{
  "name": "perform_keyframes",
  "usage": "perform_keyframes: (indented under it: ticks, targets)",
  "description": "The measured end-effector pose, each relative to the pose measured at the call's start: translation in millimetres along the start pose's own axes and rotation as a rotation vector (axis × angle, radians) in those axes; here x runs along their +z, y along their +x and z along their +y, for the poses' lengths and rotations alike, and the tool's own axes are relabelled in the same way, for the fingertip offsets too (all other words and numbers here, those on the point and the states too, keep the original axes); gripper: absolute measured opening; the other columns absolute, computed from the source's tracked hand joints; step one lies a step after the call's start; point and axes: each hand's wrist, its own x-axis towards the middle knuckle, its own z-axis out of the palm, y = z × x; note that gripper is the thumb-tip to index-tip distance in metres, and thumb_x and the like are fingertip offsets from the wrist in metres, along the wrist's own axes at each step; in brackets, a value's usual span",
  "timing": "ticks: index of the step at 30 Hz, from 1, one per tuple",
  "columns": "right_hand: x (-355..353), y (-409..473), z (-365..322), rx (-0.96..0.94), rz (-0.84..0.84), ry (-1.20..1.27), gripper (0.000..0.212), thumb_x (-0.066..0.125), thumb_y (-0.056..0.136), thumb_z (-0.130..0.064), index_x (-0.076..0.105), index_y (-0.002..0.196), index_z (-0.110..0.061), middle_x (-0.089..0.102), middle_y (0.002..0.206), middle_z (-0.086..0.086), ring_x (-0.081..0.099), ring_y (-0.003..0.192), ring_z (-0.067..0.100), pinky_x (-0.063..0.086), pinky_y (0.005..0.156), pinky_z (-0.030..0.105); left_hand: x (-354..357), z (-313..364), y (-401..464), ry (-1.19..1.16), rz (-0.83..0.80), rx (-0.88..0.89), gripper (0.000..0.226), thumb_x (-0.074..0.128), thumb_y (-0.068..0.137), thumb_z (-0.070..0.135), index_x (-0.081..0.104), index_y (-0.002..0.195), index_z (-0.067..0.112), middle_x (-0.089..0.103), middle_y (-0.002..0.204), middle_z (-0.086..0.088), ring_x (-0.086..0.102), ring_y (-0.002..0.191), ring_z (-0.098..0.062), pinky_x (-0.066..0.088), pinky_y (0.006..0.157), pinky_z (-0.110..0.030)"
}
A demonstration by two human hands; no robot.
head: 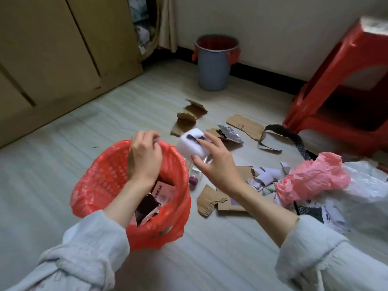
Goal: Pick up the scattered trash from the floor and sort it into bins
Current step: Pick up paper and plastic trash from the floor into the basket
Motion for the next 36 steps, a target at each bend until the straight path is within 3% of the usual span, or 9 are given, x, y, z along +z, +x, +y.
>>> perform_keyframes:
  ticks: [2, 5, 7, 10, 14, 21, 28, 33, 36]
  targets:
    - [17.1, 6.5, -25.4, -0.003, -0.014, 0.099, 0.044, 0.064, 0.085, -0.021, 0.055, 0.128, -0.013, 0.037, 0.146, 0.003, 0.039, 0.130, 0.014, 0.024, 0.096, 0.011, -13.8, -20.4, -0.2, 0.056, -0.083, -0.113, 0.023, 0.053, 0.087, 0.004, 0.062, 0.108, 0.002, 0.056, 0.106, -0.022, 0.054, 0.102, -0.037, 0.041, 0.088, -0.039]
    - [43.5, 13.2, -43.7, 0.049, -0.206, 0.154, 0.055, 0.062, 0.086, -0.030, 0.043, 0.138, -0.022, 0.019, 0.155, 0.005, 0.029, 0.139, 0.017, 0.022, 0.108, 0.023, -27.9, -39.4, -1.5, 0.115, -0.261, -0.185, 0.043, 0.051, 0.088, 0.005, 0.047, 0.131, 0.005, 0.048, 0.123, -0.023, 0.045, 0.117, -0.037, 0.036, 0.098, -0.041]
    - [53.5, 12.3, -41.2, 0.086, -0.374, 0.149, 0.069, 0.061, 0.087, -0.037, 0.026, 0.146, -0.029, 0.002, 0.158, 0.005, 0.018, 0.143, 0.019, 0.020, 0.113, 0.031, -34.5, -41.0, -2.6, 0.094, -0.235, -0.231, 0.047, 0.043, 0.088, 0.000, 0.041, 0.135, 0.005, 0.045, 0.130, -0.024, 0.043, 0.121, -0.037, 0.034, 0.101, -0.040]
    - [48.3, 5.5, -27.7, 0.112, -0.443, 0.113, 0.073, 0.058, 0.090, -0.031, 0.014, 0.149, -0.027, 0.003, 0.158, 0.006, 0.009, 0.145, 0.018, 0.016, 0.112, 0.026, -37.7, -33.7, -5.2, 0.074, -0.163, -0.254, 0.055, 0.034, 0.082, -0.007, 0.040, 0.135, 0.007, 0.043, 0.131, -0.022, 0.042, 0.122, -0.037, 0.033, 0.102, -0.040]
    - [17.5, -5.8, 11.5, 0.210, -0.402, 0.063, 0.065, 0.053, 0.093, -0.021, 0.018, 0.148, -0.019, 0.016, 0.156, 0.005, 0.012, 0.144, 0.015, 0.013, 0.113, 0.026, -10.7, -10.1, -17.4, 0.058, -0.233, -0.043, 0.050, 0.040, 0.081, -0.008, 0.048, 0.129, 0.003, 0.049, 0.125, -0.021, 0.044, 0.119, -0.036, 0.032, 0.103, -0.040]
    - [-26.0, -34.3, 136.1, 0.475, -0.304, -0.138, 0.056, 0.046, 0.092, -0.014, 0.027, 0.145, -0.015, 0.041, 0.143, 0.014, 0.042, 0.129, 0.029, 0.034, 0.105, 0.036, 97.9, 50.3, -64.6, 0.006, -0.563, 0.330, 0.040, 0.044, 0.078, -0.001, 0.055, 0.115, 0.009, 0.054, 0.112, -0.014, 0.053, 0.102, -0.034, 0.049, 0.083, -0.044]
    - [-23.8, -61.5, 258.1, 0.579, -0.357, -0.285, 0.058, 0.048, 0.092, -0.014, 0.025, 0.145, -0.010, 0.031, 0.149, 0.012, 0.031, 0.136, 0.026, 0.025, 0.110, 0.033, 211.6, 63.9, -98.4, 0.342, -1.059, 0.583, 0.051, 0.042, 0.091, 0.015, 0.031, 0.140, 0.019, 0.026, 0.147, -0.006, 0.034, 0.129, -0.025, 0.038, 0.095, -0.036]
    - [-4.6, -49.1, 305.5, 0.552, -0.312, -0.357, 0.056, 0.046, 0.090, -0.014, 0.028, 0.143, -0.012, 0.030, 0.146, 0.017, 0.028, 0.135, 0.031, 0.024, 0.110, 0.037, 267.0, 50.8, -107.3, 0.368, -1.195, 0.514, 0.051, 0.037, 0.096, 0.023, 0.024, 0.145, 0.018, 0.019, 0.151, -0.010, 0.024, 0.136, -0.027, 0.035, 0.104, -0.040]
    - [2.0, -27.7, 323.1, 0.508, -0.264, -0.383, 0.055, 0.046, 0.090, -0.010, 0.029, 0.142, -0.013, 0.021, 0.149, 0.018, 0.017, 0.139, 0.031, 0.019, 0.113, 0.039, 283.6, 37.1, -112.0, 0.342, -1.210, 0.487, 0.049, 0.036, 0.097, 0.027, 0.025, 0.144, 0.019, 0.018, 0.152, -0.011, 0.022, 0.137, -0.026, 0.034, 0.105, -0.042]
